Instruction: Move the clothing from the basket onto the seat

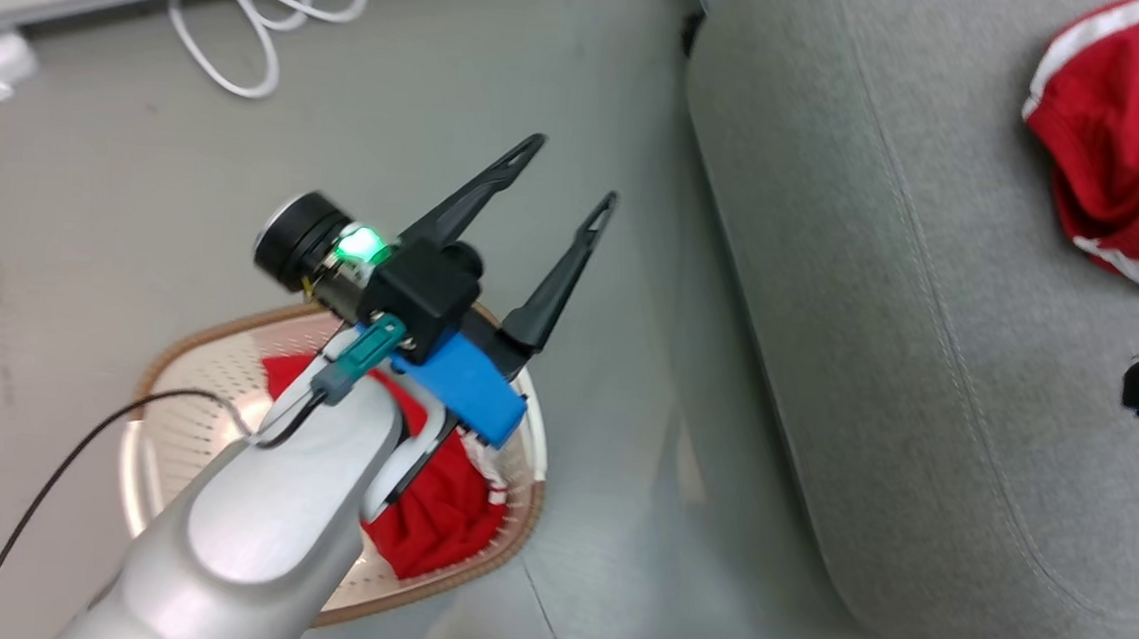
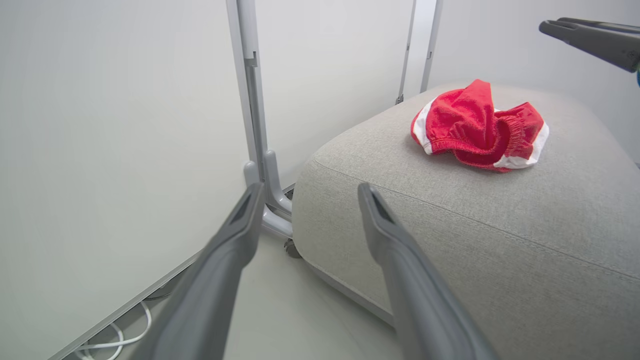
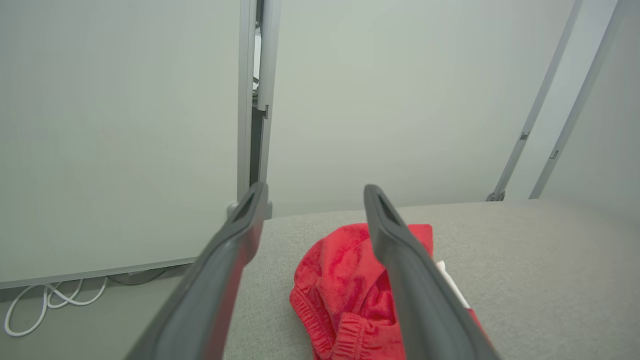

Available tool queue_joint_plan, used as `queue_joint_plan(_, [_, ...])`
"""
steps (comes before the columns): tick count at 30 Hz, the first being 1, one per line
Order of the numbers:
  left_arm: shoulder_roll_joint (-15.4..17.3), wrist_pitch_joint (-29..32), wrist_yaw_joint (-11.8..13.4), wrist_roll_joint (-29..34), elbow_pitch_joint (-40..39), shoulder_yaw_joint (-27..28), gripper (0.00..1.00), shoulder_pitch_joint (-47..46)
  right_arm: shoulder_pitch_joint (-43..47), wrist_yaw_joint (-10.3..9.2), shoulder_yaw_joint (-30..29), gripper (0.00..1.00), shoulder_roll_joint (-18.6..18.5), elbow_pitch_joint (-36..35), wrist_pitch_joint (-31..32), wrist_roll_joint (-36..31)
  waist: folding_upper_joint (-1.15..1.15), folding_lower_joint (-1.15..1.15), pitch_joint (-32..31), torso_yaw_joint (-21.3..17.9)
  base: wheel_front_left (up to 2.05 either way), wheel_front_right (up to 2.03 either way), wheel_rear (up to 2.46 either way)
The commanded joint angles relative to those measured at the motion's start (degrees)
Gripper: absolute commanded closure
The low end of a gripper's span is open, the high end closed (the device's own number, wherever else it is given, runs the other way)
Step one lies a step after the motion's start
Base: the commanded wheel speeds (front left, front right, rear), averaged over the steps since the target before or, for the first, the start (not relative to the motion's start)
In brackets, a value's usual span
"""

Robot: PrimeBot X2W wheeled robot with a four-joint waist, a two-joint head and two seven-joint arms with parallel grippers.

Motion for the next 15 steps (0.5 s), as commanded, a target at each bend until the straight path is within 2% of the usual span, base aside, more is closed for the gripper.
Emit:
queue_joint_plan(1, [0.10,-0.22,0.35,-0.38,-0.25,1.17,0.00,2.14,1.57,-0.06,0.66,0.00,0.31,-0.73,-0.06,-0.34,0.00,0.02,-4.27,4.10,0.00,0.00,0.00])
queue_joint_plan(15, [-0.76,-0.22,1.47,1.31,-3.97,16.67,0.00,16.57,9.50,-0.06,8.98,0.00,4.56,-2.41,-0.06,-0.43,0.00,0.02,-14.88,14.03,0.00,0.00,0.00])
